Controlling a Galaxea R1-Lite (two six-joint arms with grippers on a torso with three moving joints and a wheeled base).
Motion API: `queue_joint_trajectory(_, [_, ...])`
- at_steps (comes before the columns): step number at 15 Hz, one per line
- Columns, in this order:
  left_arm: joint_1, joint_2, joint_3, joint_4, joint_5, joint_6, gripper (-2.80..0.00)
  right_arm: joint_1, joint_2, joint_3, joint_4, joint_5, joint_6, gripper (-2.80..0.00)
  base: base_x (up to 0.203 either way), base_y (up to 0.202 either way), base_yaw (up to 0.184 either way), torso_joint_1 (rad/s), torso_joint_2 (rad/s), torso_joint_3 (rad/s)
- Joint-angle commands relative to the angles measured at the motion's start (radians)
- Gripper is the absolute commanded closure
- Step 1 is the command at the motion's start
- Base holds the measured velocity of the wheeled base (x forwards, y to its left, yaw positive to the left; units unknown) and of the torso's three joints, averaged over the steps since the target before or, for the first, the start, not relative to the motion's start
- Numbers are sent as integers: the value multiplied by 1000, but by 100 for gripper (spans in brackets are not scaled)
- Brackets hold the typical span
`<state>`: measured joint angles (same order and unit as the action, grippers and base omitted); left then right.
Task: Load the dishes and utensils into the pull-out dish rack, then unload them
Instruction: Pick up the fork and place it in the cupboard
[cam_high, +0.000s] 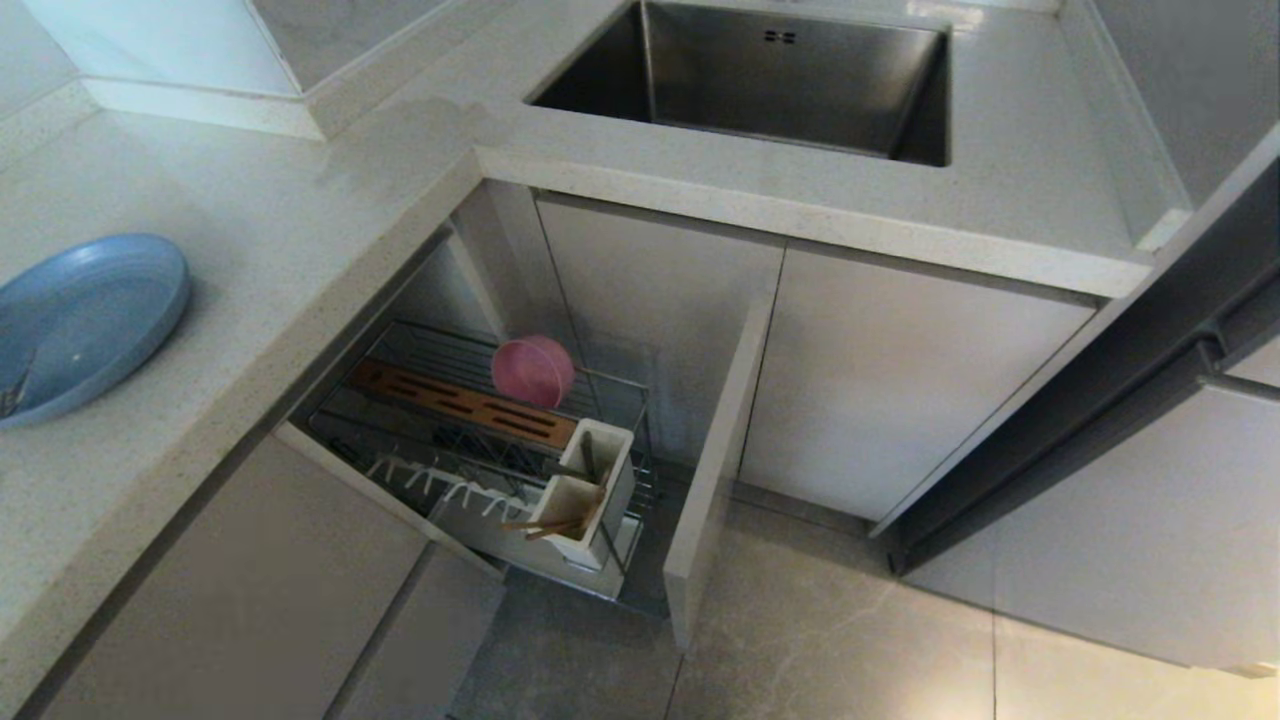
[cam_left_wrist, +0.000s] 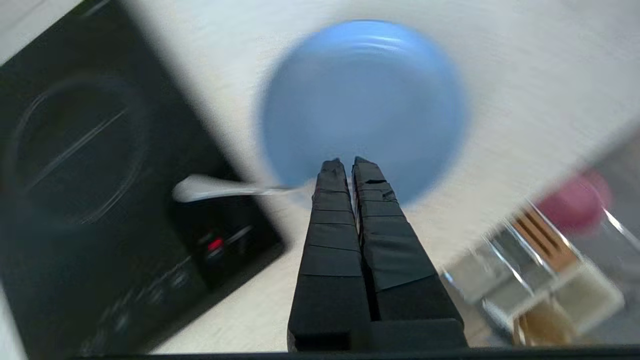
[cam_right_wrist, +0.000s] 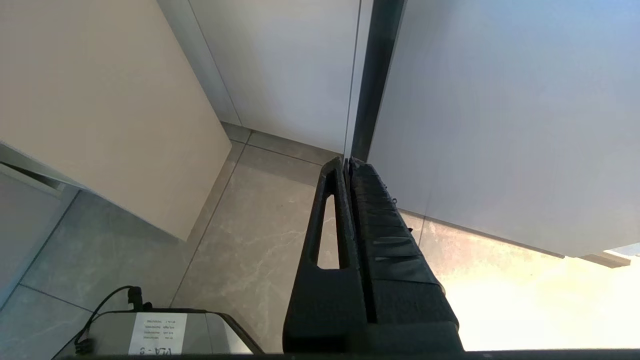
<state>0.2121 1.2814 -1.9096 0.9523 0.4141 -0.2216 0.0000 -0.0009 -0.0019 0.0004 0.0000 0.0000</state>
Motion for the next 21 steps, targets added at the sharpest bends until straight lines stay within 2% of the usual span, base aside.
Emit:
queue_joint_trajectory(1, [147, -41, 46, 5, -93, -18, 0, 0, 1, 0, 0, 0, 0, 0, 0, 0, 0, 0, 0, 0])
queue_joint_trajectory(3, [317, -73, 134, 8, -253, -31, 0, 0, 1, 0, 0, 0, 0, 0, 0, 0, 0, 0, 0, 0])
queue_joint_trajectory(5, [471, -89, 200, 39, -380, -18, 0, 0, 1, 0, 0, 0, 0, 0, 0, 0, 0, 0, 0, 0])
queue_joint_trajectory(7, [570, -91, 249, 55, -501, 66, 0, 0, 1, 0, 0, 0, 0, 0, 0, 0, 0, 0, 0, 0])
queue_joint_trajectory(8, [605, -86, 259, 57, -531, 112, 0, 0, 1, 0, 0, 0, 0, 0, 0, 0, 0, 0, 0, 0])
queue_joint_trajectory(11, [732, -31, 284, 22, -594, 201, 0, 0, 1, 0, 0, 0, 0, 0, 0, 0, 0, 0, 0, 0])
queue_joint_trajectory(13, [798, 12, 309, -25, -657, 284, 0, 0, 1, 0, 1, 0, 0, 0, 0, 0, 0, 0, 0, 0])
queue_joint_trajectory(16, [851, 80, 318, -71, -739, 409, 0, 0, 1, 0, 1, 0, 0, 0, 0, 0, 0, 0, 0, 0])
queue_joint_trajectory(19, [866, 150, 315, -81, -832, 542, 0, 0, 1, 0, 0, 0, 0, 0, 0, 0, 0, 0, 0, 0])
queue_joint_trajectory(21, [866, 186, 293, -92, -853, 585, 0, 0, 1, 0, 0, 0, 0, 0, 0, 0, 0, 0, 0, 0])
